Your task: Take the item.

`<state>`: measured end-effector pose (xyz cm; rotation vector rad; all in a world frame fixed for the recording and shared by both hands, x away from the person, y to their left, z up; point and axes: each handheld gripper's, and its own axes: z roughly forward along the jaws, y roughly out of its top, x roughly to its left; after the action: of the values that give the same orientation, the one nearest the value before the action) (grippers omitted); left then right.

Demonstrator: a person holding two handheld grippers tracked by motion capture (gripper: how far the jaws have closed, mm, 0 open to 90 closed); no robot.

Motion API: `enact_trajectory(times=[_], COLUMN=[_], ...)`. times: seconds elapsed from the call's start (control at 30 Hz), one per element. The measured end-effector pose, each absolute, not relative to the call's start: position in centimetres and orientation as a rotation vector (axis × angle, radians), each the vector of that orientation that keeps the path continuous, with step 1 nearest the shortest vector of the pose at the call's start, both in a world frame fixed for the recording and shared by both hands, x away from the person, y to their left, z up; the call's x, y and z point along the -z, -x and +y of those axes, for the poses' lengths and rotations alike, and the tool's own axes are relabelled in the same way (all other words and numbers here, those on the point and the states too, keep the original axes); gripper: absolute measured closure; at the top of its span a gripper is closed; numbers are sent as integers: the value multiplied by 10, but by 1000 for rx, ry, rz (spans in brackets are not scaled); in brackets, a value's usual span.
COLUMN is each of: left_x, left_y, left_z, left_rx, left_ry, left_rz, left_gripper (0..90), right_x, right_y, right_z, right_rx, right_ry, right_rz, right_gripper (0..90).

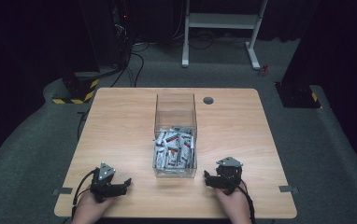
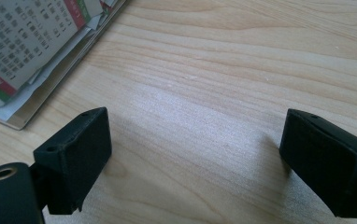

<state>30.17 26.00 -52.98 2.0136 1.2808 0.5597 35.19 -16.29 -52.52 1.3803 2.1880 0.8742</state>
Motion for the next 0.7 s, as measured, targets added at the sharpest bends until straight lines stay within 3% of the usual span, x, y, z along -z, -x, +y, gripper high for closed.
enact_trajectory(times=[0.7], left_x=[530], left_y=[-301], left_z=[260], left_rx=[-558], left_ry=[-2015], left_rz=[1282], left_gripper=[129], right_x=[525], right_y=[-352], right_z=[-165], right_rx=[-881], right_ry=[-1364], right_rz=[2204], right_gripper=[88])
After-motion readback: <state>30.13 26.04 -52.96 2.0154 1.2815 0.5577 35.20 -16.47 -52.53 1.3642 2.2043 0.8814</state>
